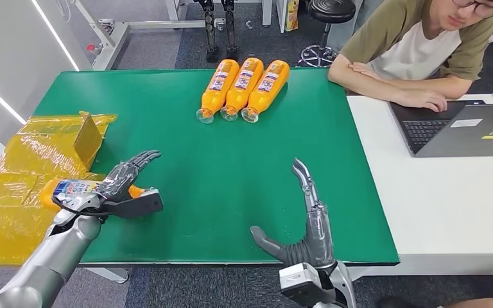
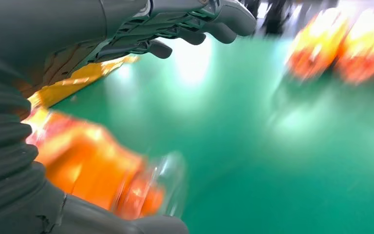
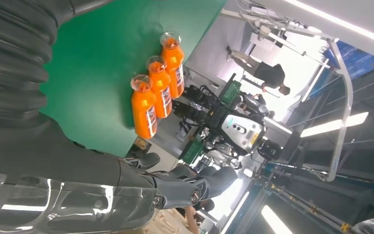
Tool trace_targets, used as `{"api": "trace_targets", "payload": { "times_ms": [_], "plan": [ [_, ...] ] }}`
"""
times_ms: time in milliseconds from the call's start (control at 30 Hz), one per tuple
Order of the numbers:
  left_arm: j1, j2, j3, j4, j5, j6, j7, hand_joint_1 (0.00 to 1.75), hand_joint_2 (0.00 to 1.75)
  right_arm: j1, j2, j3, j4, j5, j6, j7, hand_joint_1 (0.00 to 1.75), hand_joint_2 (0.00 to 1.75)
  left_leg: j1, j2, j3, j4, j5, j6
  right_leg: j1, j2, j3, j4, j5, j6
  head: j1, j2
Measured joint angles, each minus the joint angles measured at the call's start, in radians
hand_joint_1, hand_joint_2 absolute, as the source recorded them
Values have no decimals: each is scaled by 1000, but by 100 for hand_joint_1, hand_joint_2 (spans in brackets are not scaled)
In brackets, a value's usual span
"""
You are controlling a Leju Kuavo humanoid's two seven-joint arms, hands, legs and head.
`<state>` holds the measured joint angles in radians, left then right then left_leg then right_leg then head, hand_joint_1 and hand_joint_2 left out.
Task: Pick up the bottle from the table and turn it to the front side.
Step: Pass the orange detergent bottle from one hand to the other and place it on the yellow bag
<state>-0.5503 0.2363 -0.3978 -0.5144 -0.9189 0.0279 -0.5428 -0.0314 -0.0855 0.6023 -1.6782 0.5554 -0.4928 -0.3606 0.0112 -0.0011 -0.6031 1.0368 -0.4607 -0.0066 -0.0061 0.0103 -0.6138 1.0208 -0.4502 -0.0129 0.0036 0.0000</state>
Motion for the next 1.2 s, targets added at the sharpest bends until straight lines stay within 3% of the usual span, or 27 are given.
{"api": "trace_targets", "payload": {
  "times_ms": [233,433,567,667,800,967,1067,1200],
  "plan": [
    [45,25,9,-180,142,-10,-46,0,175,16,0,-15,-12,2,1,1,0,175,0,0,0,0,0,0,0,0,0,0,0,0,0,0],
    [124,48,29,-473,373,-75,-67,0,175,40,0,-28,-29,3,2,2,0,175,0,0,-1,0,0,0,0,-1,0,0,0,0,0,0],
    [173,38,49,-616,495,-60,-111,0,175,53,0,-32,-37,-9,9,2,0,175,0,0,0,0,0,0,0,0,0,-1,0,0,0,0],
    [227,-27,73,-728,608,65,-85,0,175,76,0,-36,-44,-34,5,-5,0,175,0,-1,0,0,-1,0,0,-1,0,-1,0,0,0,0],
    [323,-166,65,-834,783,301,-82,0,175,106,2,-36,-50,-118,-21,-36,0,175,-1,-1,-1,0,-2,2,-1,-1,1,-2,-1,1,0,0],
    [399,-312,-15,-907,908,398,-137,0,175,106,27,-36,-49,-194,-76,-67,0,175,-1,-1,-2,1,-3,3,-1,-2,1,-3,-1,1,0,0],
    [411,-355,-53,-932,865,447,-141,0,175,105,43,-36,-50,-200,-93,-84,0,175,-1,-1,-2,1,-3,3,-1,-2,1,-3,0,2,0,0],
    [436,-377,-73,-960,789,498,-139,0,175,104,56,-36,-50,-215,-104,-99,0,175,0,-1,-1,0,-3,3,0,-2,0,-2,0,1,0,0]
  ]
}}
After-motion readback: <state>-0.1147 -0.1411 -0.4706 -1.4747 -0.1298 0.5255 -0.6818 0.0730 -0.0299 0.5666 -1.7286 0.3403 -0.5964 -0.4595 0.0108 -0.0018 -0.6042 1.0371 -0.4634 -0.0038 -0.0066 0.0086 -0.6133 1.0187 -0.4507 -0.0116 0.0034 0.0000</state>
